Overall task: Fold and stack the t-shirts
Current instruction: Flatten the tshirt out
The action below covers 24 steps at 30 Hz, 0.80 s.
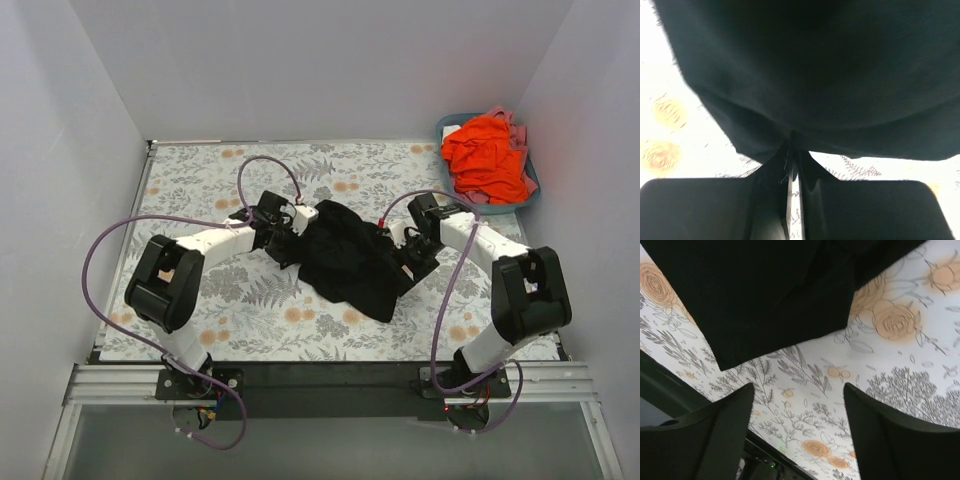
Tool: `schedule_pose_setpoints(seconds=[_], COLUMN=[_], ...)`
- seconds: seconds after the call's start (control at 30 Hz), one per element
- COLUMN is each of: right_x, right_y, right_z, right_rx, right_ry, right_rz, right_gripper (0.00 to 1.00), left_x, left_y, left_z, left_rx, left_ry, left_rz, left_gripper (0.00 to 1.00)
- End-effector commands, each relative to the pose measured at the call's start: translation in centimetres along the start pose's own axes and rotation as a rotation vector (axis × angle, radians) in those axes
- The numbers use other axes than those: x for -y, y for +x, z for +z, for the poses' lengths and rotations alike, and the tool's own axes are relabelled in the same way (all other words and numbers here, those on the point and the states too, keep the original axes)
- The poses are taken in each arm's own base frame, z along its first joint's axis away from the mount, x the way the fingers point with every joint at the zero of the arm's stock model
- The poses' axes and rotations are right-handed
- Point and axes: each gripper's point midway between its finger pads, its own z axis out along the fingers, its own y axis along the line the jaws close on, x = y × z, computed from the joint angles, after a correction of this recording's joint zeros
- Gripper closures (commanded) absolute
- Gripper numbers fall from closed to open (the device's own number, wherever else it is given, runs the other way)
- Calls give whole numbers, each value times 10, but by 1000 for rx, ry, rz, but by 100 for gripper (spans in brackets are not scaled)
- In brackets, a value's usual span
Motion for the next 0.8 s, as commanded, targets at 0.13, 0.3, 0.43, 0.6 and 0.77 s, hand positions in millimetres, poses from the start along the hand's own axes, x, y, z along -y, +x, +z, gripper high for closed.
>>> schedule_pose_setpoints(seconds=[0.13, 0.3, 0.43, 0.6, 0.77], right_x=[-14, -5, -1, 3, -24], right_y=[-21, -30, -45, -58, -70], right_z=[33, 57, 56, 30, 9], right_rx=[-32, -45, -12, 102, 218], right_ry=[-176, -202, -228, -194, -93], right_rz=[151, 169, 193, 85, -159], right_gripper=[46, 91, 99, 99, 62], left_x=[-56, -65, -84, -135, -145], left_y=[-38, -13, 14, 45, 67], left_z=[-84, -109, -109, -109, -84], left_rx=[178, 132, 75, 31, -79], left_ry=[-54, -103, -133, -219, -69], left_rz=[-219, -260, -369, -537, -706], left_gripper=[100, 100, 100, 100, 100])
